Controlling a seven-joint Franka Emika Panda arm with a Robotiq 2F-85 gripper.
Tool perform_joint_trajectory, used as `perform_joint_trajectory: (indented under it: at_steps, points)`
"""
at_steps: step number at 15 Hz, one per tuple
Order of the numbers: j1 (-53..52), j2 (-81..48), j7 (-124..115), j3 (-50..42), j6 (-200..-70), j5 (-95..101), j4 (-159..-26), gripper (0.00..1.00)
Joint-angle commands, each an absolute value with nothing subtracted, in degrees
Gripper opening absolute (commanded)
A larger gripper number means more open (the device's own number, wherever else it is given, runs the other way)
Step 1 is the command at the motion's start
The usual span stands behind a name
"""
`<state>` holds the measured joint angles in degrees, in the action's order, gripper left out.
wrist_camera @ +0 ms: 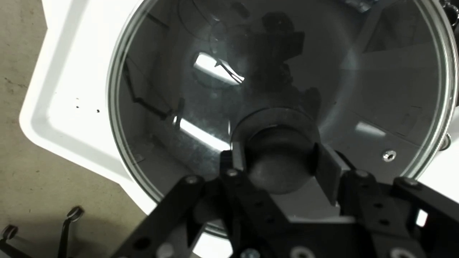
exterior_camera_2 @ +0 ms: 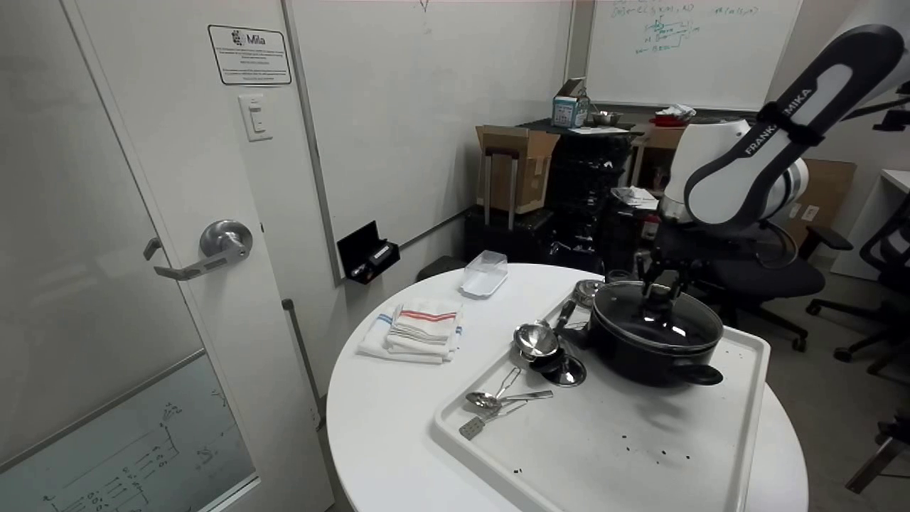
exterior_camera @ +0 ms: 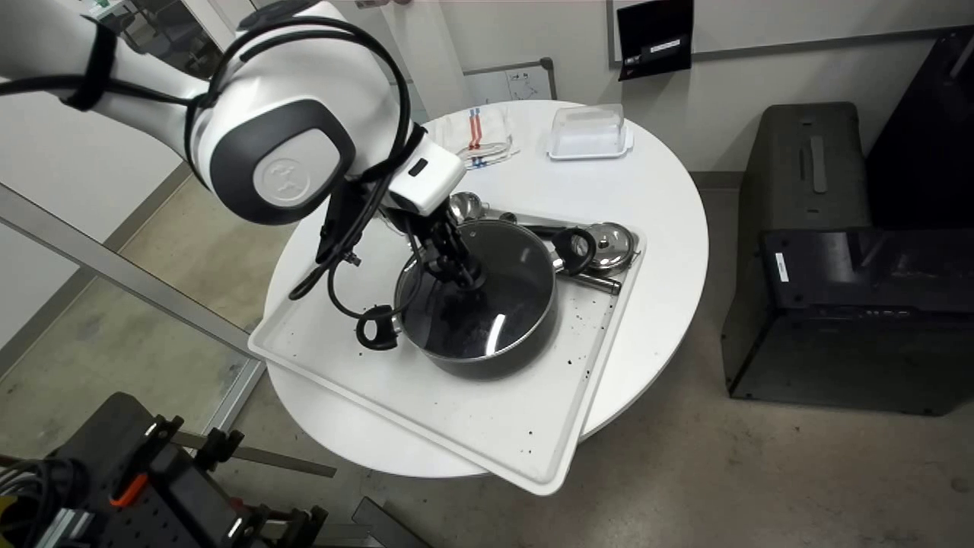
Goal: Remove the lid from the table
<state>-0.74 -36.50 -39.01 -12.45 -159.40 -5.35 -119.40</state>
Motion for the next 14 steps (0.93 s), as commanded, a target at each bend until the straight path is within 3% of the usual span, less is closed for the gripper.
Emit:
perform_joint_trajectory:
  at_steps: [1, 14]
  points:
    - [-2.9, -31.3, -37.6, -14.7, -159.0, -4.7, -122.9, 0.25]
    - [-18.3, -27.2, -43.1, -19.9, -160.9, 6.8, -129.5, 0.25]
